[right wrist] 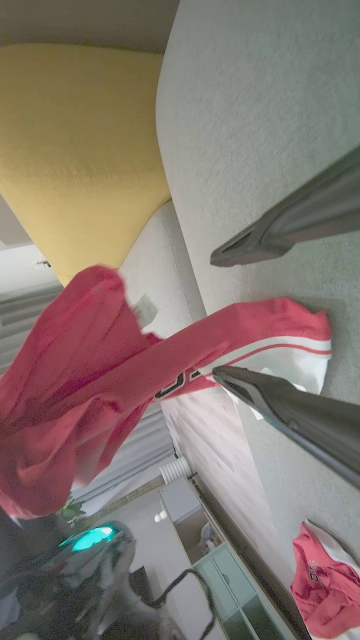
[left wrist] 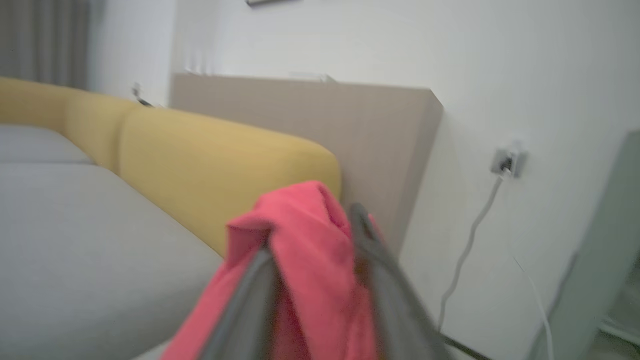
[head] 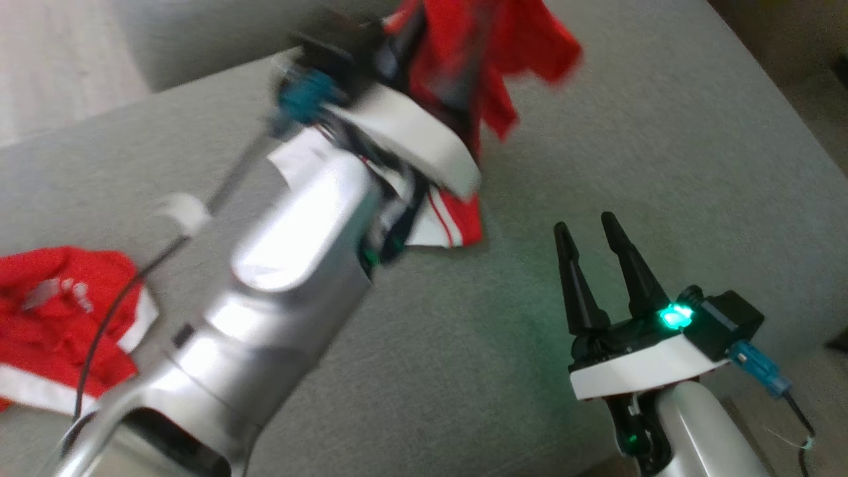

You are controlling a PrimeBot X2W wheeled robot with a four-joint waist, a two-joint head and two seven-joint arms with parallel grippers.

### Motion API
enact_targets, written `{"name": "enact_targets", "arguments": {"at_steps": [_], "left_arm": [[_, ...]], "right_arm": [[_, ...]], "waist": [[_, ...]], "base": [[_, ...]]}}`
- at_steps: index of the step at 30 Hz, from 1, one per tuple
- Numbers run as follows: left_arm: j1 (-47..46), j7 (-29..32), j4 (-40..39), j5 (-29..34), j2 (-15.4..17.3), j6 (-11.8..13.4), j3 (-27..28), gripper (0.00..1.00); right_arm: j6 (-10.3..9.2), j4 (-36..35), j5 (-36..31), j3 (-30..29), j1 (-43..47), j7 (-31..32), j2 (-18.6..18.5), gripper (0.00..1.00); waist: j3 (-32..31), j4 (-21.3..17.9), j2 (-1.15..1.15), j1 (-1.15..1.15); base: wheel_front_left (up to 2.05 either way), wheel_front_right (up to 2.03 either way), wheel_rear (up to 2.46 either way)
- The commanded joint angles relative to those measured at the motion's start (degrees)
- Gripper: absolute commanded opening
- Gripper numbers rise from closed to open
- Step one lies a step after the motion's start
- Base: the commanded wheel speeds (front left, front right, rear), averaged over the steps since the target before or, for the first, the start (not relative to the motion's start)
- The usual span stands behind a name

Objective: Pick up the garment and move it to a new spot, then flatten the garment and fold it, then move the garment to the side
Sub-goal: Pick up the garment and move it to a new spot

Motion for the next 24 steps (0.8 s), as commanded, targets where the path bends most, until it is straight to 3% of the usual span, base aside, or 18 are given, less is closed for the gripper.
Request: {"name": "enact_targets", "arguments": {"at_steps": [1,6,12,18,24], "left_arm": [[-1.7,0.3,-0.8,-1.1,0.5,-0.5,-1.0,1.0],[-0.6,-1.0,2.0,-4.8,0.5,-0.6,-9.2,1.0],[0.0,-2.4,3.7,-8.8,0.5,-1.5,-15.5,1.0],[-0.8,-7.7,6.9,-9.9,0.6,0.6,-14.7,1.0],[2.8,-11.2,7.8,-8.1,5.3,3.1,-9.8,1.0]], "right_arm": [[-0.04,-2.2,0.6,1.4,-2.5,-0.6,-0.2,1.0],[-0.04,-2.5,0.8,0.9,-2.5,-0.6,-0.2,1.0],[-0.04,-2.2,0.1,0.3,-2.3,-0.6,-0.2,1.0],[-0.04,-1.9,-1.2,-1.5,-2.0,-0.6,-0.2,1.0],[-0.04,-1.4,-3.0,-4.7,-0.5,-0.6,-0.2,1.0]], "waist": [[2.2,-2.3,0.0,-0.01],[2.8,-1.4,0.0,-0.01],[2.5,2.4,0.0,-0.01],[1.1,7.4,0.0,-0.01],[-1.7,13.4,0.0,-0.01]], "base": [[0.0,0.0,0.0],[0.0,0.0,0.0],[0.0,0.0,0.0],[0.0,0.0,0.0],[0.0,0.0,0.0]]}}
